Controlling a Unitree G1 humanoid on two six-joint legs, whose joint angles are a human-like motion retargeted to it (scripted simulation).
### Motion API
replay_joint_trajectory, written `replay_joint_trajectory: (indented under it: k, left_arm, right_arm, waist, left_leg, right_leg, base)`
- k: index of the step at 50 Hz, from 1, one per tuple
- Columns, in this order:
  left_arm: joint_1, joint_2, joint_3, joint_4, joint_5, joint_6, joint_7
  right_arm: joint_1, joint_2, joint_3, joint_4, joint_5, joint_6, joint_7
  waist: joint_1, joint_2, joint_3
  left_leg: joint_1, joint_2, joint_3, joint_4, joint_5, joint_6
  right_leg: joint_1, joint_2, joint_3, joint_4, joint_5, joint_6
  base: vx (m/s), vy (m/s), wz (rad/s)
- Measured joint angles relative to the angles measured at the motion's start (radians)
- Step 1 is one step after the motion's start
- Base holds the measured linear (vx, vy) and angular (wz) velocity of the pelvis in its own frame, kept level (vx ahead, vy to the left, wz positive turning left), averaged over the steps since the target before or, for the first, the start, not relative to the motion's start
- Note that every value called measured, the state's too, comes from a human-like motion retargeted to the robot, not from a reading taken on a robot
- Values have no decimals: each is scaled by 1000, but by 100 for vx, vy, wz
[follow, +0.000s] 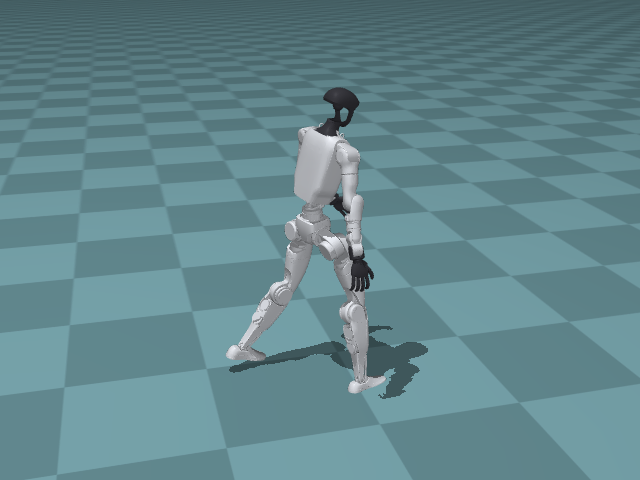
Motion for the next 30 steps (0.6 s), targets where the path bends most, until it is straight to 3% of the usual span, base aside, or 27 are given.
replay_joint_trajectory:
  k: [5, 8, 12, 13, 15, 20, 23, 25, 28, 30]
  left_arm:
    - [113, -12, 11, 6, -51, 50, -33]
    - [185, -11, 21, 70, -39, 69, -84]
    - [277, 7, 44, 209, -37, 65, -109]
    - [283, 4, 63, 260, -20, 81, -128]
    - [326, 21, 93, 333, -15, 72, -125]
    - [345, 38, 202, 584, 3, 76, -159]
    - [309, 54, 213, 659, 5, 126, -182]
    - [297, 81, 215, 680, 99, 126, -219]
    - [246, 116, 221, 620, 113, 132, -257]
    - [207, 140, 226, 550, 150, 132, -258]
  right_arm:
    - [-141, -20, 50, -52, 11, -1, -136]
    - [-233, -27, 47, -108, 40, -11, -143]
    - [-347, -37, 74, -170, 112, -50, -185]
    - [-382, -42, 100, -182, 110, -40, -163]
    - [-415, -61, 137, -217, 65, -70, -176]
    - [-473, -90, 156, -306, 32, -106, -176]
    - [-453, -113, 91, -352, 45, -75, -131]
    - [-403, -114, 79, -374, 110, -93, -126]
    - [-314, -109, 13, -363, 9, -37, -60]
    - [-247, -97, -14, -339, -45, -8, -25]
  waist:
    - [-14, 31, -35]
    - [55, 29, -67]
    - [154, 9, -105]
    - [187, 0, -102]
    - [210, -5, -105]
    - [195, 21, -138]
    - [212, 36, -121]
    - [191, 7, -121]
    - [224, 22, -113]
    - [239, 12, -99]
  left_leg:
    - [-303, 83, 126, 509, 19, 42]
    - [-386, 123, 302, 565, -66, 87]
    - [-463, 113, 522, 495, -106, 55]
    - [-414, 77, 590, 333, -120, 60]
    - [-415, 96, 738, 266, -134, 36]
    - [-402, 68, 1014, -58, -59, -4]
    - [-302, -31, 889, -352, 5, 22]
    - [-325, -14, 822, -237, -67, -7]
    - [-253, -47, 707, -383, -26, -2]
    - [-233, -54, 633, -362, -39, -10]
  right_leg:
    - [4, 8, -88, 82, -72, -44]
    - [8, -4, -99, 66, -80, -34]
    - [-6, -40, -122, 110, -110, -15]
    - [26, -43, -116, 55, -86, -11]
    - [43, -52, -160, 100, -113, 6]
    - [60, -15, -285, 215, -138, 19]
    - [56, 4, -307, 321, -64, -3]
    - [-26, -55, -335, 565, -14, -10]
    - [-92, -39, -315, 735, 102, -35]
    - [-129, -58, -312, 842, 85, -53]
  base:
    - [41, -22, 64]
    - [40, -10, 1]
    - [40, 4, 5]
    - [40, 6, 21]
    - [40, 10, 68]
    - [37, 13, 129]
    - [33, 17, 138]
    - [36, 15, 177]
    - [37, 13, 169]
    - [40, 9, 199]
